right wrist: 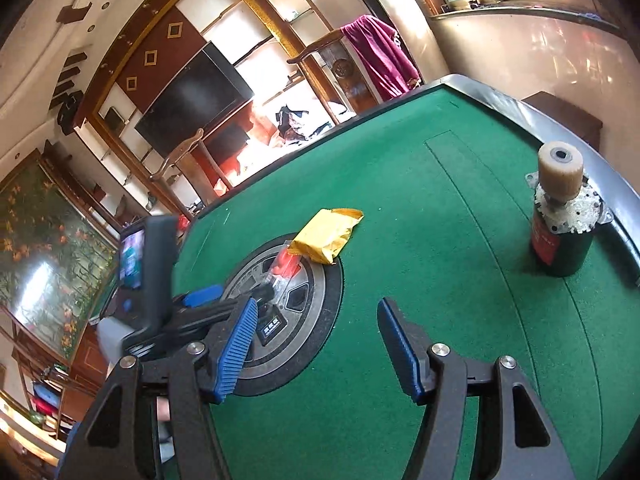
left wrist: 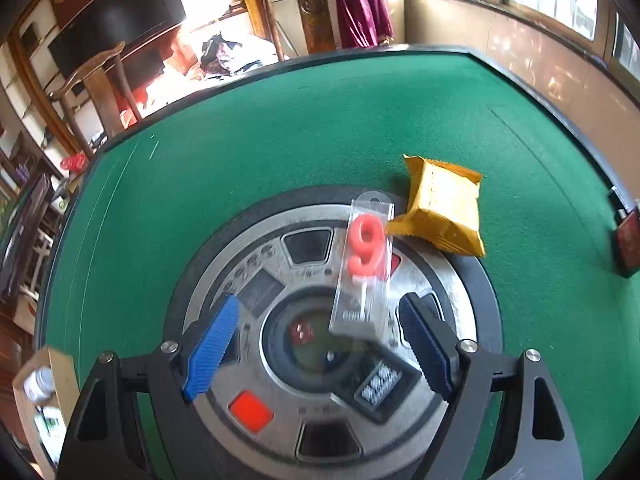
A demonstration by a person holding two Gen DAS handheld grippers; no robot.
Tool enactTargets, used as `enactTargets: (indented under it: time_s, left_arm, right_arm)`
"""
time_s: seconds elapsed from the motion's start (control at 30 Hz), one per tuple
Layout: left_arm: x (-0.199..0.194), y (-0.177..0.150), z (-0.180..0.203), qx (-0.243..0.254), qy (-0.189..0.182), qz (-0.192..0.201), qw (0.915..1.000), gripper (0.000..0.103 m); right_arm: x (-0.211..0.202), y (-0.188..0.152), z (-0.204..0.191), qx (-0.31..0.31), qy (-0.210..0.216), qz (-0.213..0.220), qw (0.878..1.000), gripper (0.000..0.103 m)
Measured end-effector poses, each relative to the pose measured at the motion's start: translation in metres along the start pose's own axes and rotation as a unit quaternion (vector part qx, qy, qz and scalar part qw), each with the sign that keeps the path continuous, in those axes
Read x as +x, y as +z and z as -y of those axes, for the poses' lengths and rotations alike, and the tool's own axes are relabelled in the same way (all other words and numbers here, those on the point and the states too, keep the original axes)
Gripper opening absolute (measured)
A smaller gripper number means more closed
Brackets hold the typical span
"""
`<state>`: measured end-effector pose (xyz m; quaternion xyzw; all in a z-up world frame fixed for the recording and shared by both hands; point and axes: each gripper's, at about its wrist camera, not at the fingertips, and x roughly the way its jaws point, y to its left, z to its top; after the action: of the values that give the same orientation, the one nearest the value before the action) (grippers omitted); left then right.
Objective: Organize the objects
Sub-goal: 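Grasp the clear packaged red number candle with the left tool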
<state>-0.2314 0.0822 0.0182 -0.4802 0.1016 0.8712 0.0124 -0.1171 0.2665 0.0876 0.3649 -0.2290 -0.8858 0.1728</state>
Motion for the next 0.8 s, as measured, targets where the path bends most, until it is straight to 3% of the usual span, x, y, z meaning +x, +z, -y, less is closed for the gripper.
enactTargets:
  time_s: [0.03,0.17,0.27,0.3,0.33,0.37,0.57,0.8]
  left_arm:
    - [0.006,0.003,0.002,0.002,0.006,-0.005,1.0000,0.082]
    - [0.018,0.011,-0.001,-0.015,-0.030,-0.013,0.9994,0.077]
    - [0.019,0.016,0.001,-0.026,-0.063,-0.012,0.9976,0.053]
    - [0.017,0.016,0.002,-0.029,-0.065,-0.012,0.9974,0.039]
    - [0.015,0.015,0.006,-0.026,-0.042,-0.011,0.9987,0.027]
    - [0.013,0.013,0.009,-0.024,-0.032,-0.010,0.9991,0.027]
    - [-0.001,-0.014,-0.011,-0.071,-0.052,-0.014,0.9960,0.027]
    - [-0.045,-0.089,-0.031,-0.076,-0.049,-0.015,0.9958,0.027]
  right_arm:
    - [0.002,0.000,0.000,0.002,0.004,-0.002,1.000,0.067]
    - [0.003,-0.002,-0.003,0.006,0.015,-0.008,1.000,0.067]
    - [0.005,-0.004,-0.005,0.004,0.017,-0.011,1.000,0.067]
    - [0.006,-0.005,-0.006,0.004,0.016,-0.011,1.000,0.067]
    - [0.007,-0.005,-0.006,0.004,0.015,-0.012,1.000,0.067]
    - [0.007,-0.006,-0.006,0.003,0.014,-0.013,1.000,0.067]
    - [0.010,-0.008,-0.001,0.005,0.005,-0.016,1.000,0.067]
    - [0.016,-0.011,-0.003,-0.011,-0.017,-0.018,1.000,0.067]
